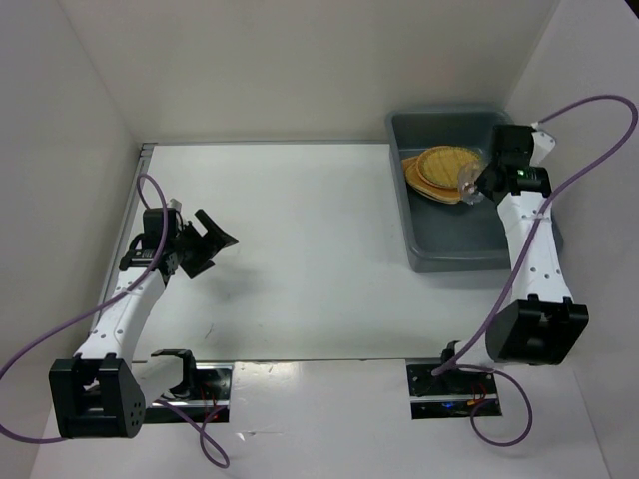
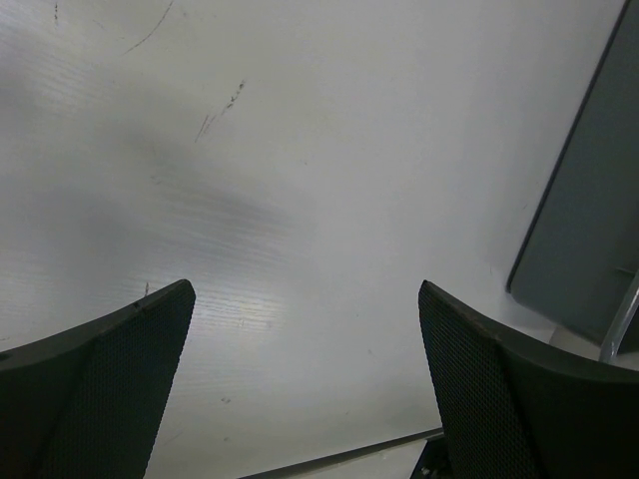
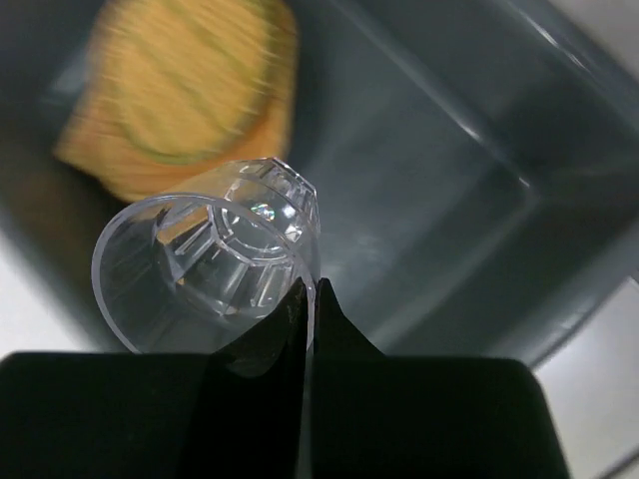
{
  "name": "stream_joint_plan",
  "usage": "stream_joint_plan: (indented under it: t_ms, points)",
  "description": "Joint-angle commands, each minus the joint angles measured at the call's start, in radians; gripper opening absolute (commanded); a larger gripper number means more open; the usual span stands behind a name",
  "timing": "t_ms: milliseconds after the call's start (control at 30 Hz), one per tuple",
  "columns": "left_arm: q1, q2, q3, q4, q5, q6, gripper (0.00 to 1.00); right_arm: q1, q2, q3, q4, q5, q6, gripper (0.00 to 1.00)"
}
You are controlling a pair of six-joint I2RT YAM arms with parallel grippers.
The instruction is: Place the mixed dishes into the plastic bin
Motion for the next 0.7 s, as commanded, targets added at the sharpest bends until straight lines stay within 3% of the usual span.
stream_joint_plan:
  t_ms: [0, 233, 667]
  points:
    - [0.006, -0.003, -0.004, 0.028, 0.017, 0.015, 0.99, -0.07, -0.005, -0.103, -0.005, 0.003, -0.034, 0.0]
    - [0.006, 0.026, -0.004, 0.048, 0.026, 0.015, 0.99, -0.099, 0.022, -0.284, 0.085, -0.042, -0.034, 0.0]
    - [0.006, 0.045, -0.032, 0.075, 0.035, 0.015, 0.99, -0.128, 0.132, -0.355, 0.204, -0.111, -0.015, 0.01]
